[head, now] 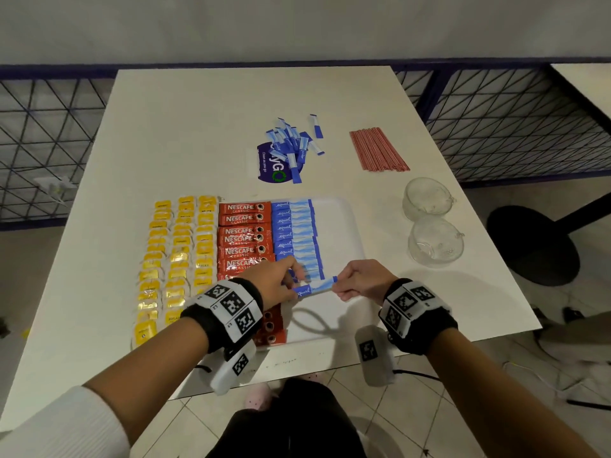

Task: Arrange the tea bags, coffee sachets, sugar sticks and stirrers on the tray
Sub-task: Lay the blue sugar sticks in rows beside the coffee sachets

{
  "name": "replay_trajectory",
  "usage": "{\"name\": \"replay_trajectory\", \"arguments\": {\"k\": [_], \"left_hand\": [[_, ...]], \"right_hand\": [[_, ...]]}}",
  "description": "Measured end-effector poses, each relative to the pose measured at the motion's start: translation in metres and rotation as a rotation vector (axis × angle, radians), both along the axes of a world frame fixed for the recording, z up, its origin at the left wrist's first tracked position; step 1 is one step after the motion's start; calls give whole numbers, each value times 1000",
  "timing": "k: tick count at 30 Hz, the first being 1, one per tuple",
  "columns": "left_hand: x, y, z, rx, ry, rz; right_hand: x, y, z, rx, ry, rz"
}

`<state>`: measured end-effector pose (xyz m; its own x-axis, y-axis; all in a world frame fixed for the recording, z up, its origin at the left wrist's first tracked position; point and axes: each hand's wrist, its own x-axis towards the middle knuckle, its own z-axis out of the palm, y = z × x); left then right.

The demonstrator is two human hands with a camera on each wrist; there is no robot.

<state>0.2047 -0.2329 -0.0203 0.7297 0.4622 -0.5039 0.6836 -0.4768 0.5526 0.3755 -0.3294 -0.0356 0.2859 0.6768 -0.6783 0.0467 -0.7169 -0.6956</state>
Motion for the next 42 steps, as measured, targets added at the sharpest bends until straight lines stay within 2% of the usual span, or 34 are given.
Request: {"name": "replay_trajectory", "arguments": {"k": [7,11,18,26,30,42], "left_hand": [[0,-4,-3,285,80,-78],[2,-5,-5,350,132,-97],[6,-6,-12,437,215,-119],[6,-6,-15,446,203,-93],[6,-6,-15,449,201,-76],[5,-3,-10,414,189,-48]], "right_hand": [[-3,-2,-14,-101,33,-22],[-8,5,-15,-137,-35,41],[-11,17,-16,-153,16,-24],[-9,21,-13,-230,-8,29],[-11,24,-16,-261,45,19],[-7,23,-14,-232,-43,73]]}}
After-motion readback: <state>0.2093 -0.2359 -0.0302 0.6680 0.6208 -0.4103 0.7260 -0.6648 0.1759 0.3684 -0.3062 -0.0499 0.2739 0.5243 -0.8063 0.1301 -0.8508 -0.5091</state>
